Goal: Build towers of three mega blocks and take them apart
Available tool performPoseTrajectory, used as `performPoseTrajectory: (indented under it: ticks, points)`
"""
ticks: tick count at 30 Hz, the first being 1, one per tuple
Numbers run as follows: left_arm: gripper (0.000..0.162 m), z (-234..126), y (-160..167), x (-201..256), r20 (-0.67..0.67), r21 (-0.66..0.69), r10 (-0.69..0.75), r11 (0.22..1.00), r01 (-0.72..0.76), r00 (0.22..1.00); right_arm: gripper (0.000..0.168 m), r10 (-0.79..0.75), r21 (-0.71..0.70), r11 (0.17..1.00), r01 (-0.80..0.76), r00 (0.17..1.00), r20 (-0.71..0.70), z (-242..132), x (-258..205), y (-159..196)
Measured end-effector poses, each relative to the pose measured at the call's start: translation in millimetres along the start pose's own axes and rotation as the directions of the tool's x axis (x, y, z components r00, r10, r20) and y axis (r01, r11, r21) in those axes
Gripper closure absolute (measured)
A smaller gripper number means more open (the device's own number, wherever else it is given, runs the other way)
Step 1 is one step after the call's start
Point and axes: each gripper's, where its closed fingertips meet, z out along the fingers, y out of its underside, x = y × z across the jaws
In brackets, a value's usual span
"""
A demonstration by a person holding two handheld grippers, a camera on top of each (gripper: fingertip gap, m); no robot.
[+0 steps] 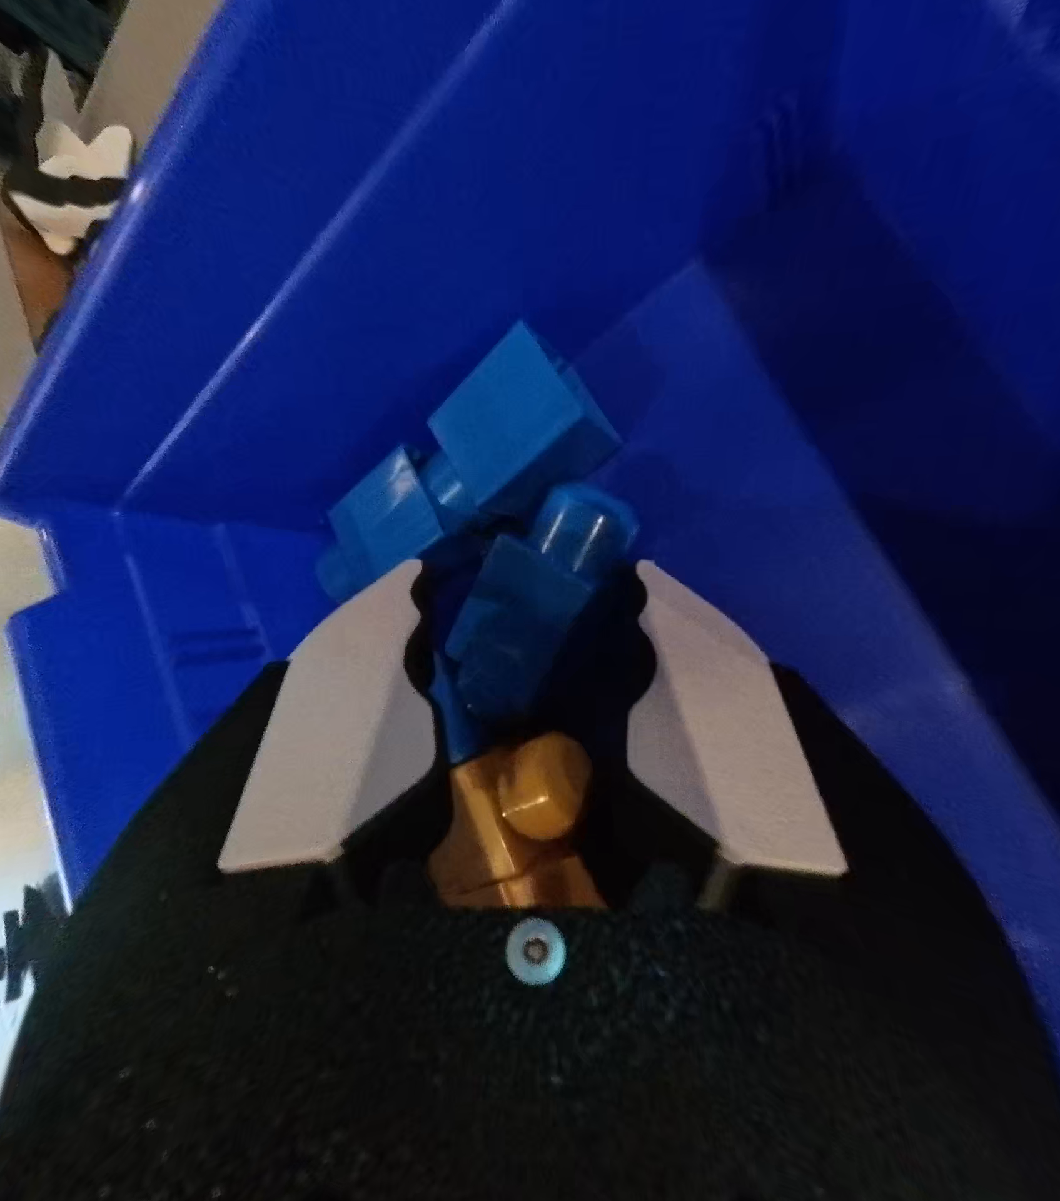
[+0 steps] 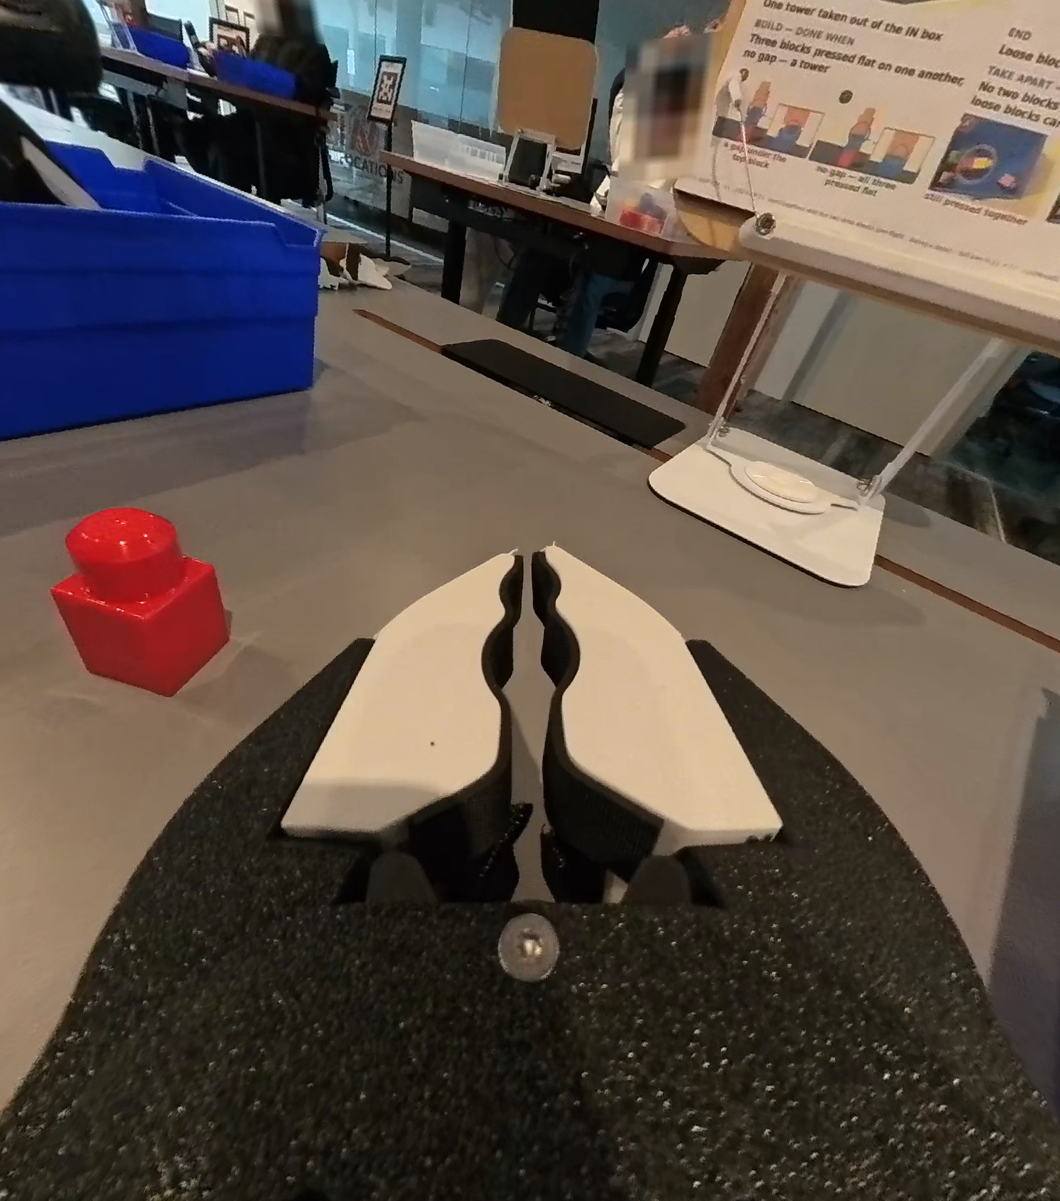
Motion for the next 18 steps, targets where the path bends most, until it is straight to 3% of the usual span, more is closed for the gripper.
performPoseTrajectory:
  ticks: [2, 7, 13, 18]
  points:
    - [0.117, 1, -1, 3, -0.013, -0.012, 0.004, 1.0, -0.004, 1.0, 0.166, -0.003, 0.0, 1.0, 0.003, 1.0, -0.001, 0, 0, 0]
    - [0.119, -17, -5, -1, 0.097, -0.006, 0.015, 1.0, -0.014, 0.995, 0.166, 0.01, 0.008, 1.0, -0.01, 1.0, -0.002, -1, 1, -1]
    - [0.12, -99, -43, 16, 0.239, 0.253, -0.114, 0.966, 0.051, 0.964, 0.166, 0.019, 0.005, 1.0, -0.019, 1.0, 0.0, 0, 2, -1]
    - [0.12, -174, -75, 63, 0.163, 0.473, -0.176, 0.877, 0.079, 0.971, 0.166, -0.011, 0.004, 1.0, 0.011, 1.0, -0.006, 0, 0, -1]
